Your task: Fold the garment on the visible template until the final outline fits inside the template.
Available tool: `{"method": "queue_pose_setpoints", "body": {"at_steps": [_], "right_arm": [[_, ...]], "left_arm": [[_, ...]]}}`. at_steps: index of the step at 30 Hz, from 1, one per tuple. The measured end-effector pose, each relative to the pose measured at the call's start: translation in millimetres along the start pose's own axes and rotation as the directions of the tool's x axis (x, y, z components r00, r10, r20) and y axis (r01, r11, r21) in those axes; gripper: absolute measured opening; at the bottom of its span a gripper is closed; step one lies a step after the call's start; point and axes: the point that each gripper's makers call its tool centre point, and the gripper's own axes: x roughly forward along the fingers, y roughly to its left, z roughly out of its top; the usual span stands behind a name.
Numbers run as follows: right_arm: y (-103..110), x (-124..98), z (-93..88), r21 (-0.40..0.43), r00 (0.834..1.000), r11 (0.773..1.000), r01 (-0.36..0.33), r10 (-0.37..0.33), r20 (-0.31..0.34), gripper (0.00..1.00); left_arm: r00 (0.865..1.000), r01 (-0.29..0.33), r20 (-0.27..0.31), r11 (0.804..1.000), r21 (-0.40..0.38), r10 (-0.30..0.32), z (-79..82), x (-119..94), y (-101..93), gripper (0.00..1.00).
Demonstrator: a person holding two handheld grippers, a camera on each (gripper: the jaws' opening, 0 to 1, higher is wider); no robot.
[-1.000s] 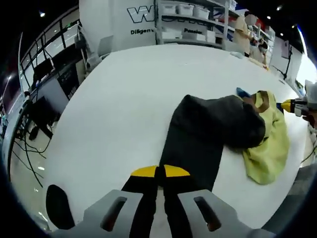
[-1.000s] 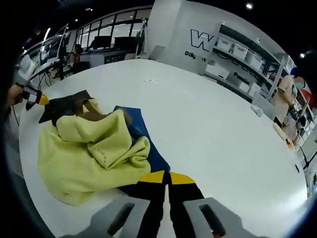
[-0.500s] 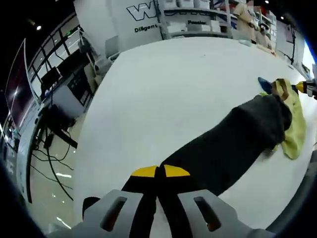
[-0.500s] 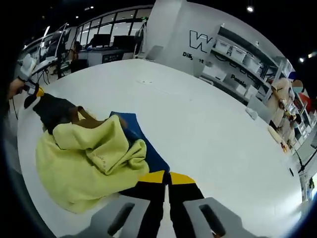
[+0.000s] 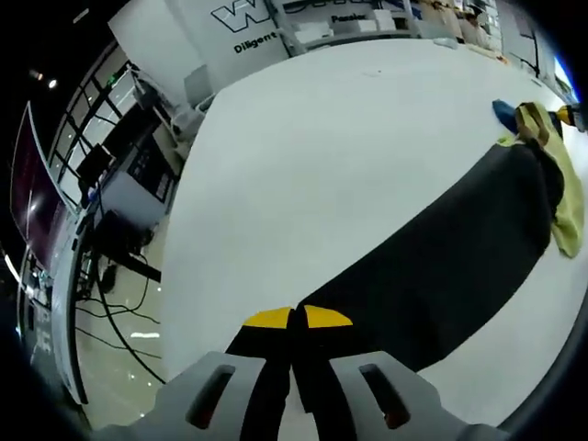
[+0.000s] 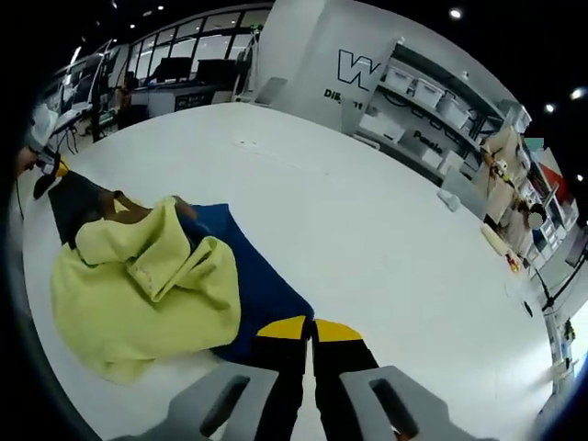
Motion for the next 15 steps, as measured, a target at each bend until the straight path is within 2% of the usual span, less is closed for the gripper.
{"method": "queue_pose_setpoints", "body": {"at_steps": [4,9,12,15], "right_arm": [[-16,-2,-13.7,0.005,0.999,0.999,0.036,-0.036,-0.03,0.0],[-44,-6,-39.3,0.058,0.994,0.995,0.078,-0.073,-0.082,0.0],[-50,-11,-43.5,0.1,0.995,0.992,0.076,-0.069,-0.077,0.0],[-56,-15,-44.8,0.104,0.994,0.991,0.087,-0.079,-0.08,0.0]], "left_arm": [[1.0,-0.005,-0.005,1.0,0.01,0.005,-0.1,-1,1.7,0.0],[1.0,-0.004,-0.012,1.0,0.029,0.004,0.9,-3,5.9,0.0],[1.0,-0.002,0.0,1.0,0.031,0.002,2.9,-7,6.7,0.0],[1.0,-0.009,0.0,0.999,0.044,0.009,3.1,-6,12.5,0.0]]}}
